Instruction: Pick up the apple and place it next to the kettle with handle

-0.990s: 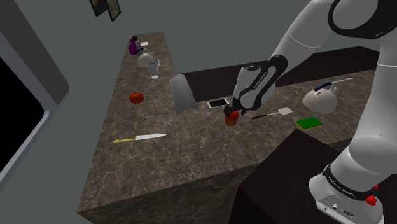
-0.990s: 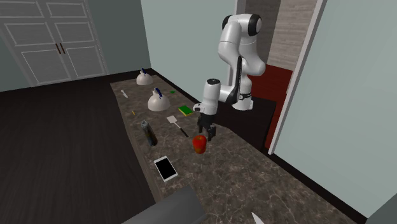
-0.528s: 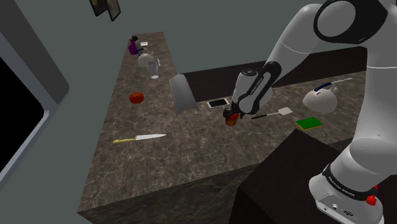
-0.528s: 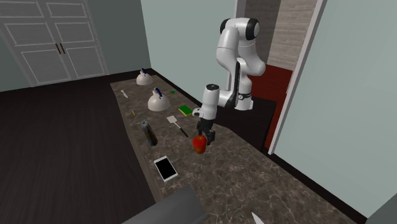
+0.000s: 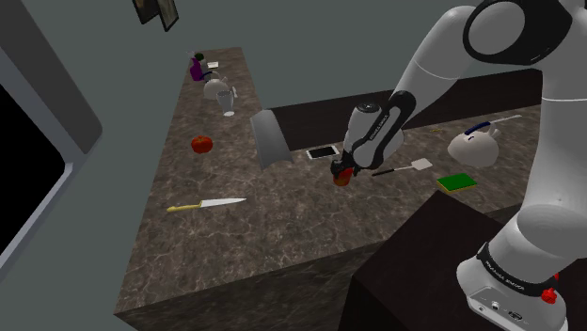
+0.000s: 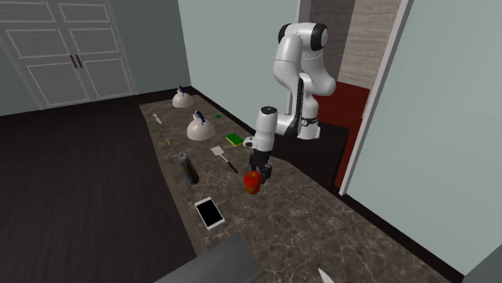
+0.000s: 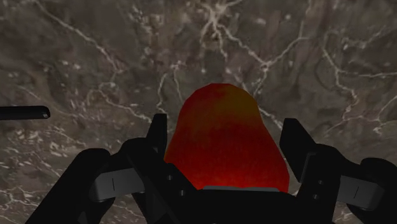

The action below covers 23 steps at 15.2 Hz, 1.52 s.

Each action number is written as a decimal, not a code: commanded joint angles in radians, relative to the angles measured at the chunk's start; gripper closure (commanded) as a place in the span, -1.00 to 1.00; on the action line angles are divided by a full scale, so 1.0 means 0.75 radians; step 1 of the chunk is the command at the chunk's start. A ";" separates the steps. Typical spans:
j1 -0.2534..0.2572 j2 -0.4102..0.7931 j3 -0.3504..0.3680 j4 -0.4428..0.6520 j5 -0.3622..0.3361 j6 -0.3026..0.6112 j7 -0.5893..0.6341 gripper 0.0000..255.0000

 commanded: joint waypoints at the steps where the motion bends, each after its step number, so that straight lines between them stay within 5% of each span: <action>1: 0.000 0.001 0.000 0.000 0.000 0.000 0.000 1.00; 7: 0.000 0.001 0.000 0.000 0.000 0.000 0.000 1.00; 23: -0.072 -0.298 0.091 -0.047 0.091 -0.254 -0.080 1.00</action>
